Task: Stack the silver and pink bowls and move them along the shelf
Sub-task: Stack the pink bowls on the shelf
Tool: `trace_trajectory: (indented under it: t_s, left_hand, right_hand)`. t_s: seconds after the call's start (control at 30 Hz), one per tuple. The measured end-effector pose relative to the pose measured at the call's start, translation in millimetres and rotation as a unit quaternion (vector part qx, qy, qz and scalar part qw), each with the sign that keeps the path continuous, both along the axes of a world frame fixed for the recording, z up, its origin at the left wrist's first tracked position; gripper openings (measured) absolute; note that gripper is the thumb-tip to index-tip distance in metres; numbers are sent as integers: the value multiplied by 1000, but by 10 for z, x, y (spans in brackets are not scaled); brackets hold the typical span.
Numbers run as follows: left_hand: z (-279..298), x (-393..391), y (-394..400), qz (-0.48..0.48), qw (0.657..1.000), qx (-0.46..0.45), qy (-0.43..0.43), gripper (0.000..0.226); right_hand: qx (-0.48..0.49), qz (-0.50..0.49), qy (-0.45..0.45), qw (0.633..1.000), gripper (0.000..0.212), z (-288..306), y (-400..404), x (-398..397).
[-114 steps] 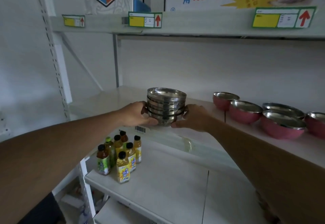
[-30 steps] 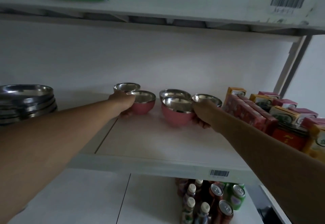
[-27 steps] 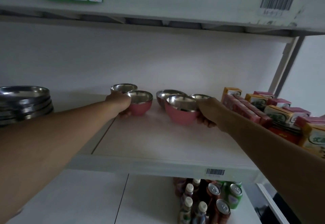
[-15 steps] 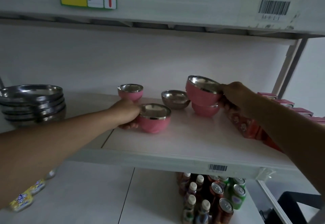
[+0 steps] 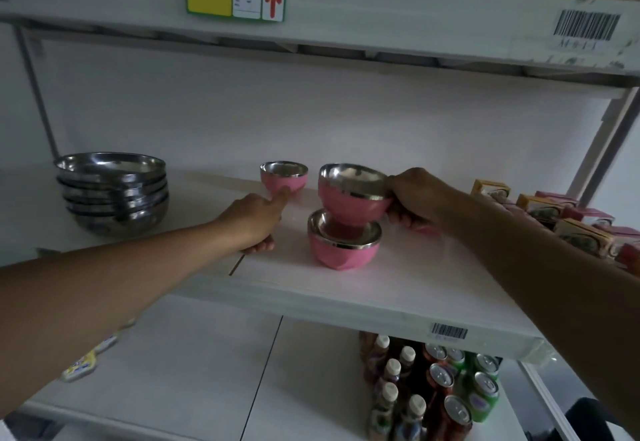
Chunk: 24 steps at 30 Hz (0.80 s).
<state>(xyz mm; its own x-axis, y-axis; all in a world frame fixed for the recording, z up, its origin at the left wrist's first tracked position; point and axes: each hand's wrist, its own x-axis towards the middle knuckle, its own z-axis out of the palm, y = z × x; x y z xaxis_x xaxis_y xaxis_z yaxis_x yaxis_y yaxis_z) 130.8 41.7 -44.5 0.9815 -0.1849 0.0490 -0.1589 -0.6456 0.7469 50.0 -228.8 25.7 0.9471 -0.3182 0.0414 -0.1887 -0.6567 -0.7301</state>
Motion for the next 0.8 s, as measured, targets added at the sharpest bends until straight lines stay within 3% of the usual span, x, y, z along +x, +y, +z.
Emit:
trace_trajectory:
  t_s: [0.17,0.33,0.53,0.7,0.8]
  left_hand:
    - [-68,48,260,29,999,12,-21,86]
    - [-145,30,290,8,997,48,-52,94]
    - [-116,8,299,-14,965,200,-166,76]
    - [28,49,392,-79,935,264,-224,58]
    - [29,63,423,-97,930,280,-218,54]
  right_hand:
    - [-59,14,6,998,52,-166,165,-80]
    - [-51,23,-18,998,34,-350,106,-2]
    - [-29,-34,-13,999,63,-443,-137,0]
    - [-264,13,-2,964,35,-518,-378,-204]
    - [-276,65,-42,958,50,-632,-366,-436]
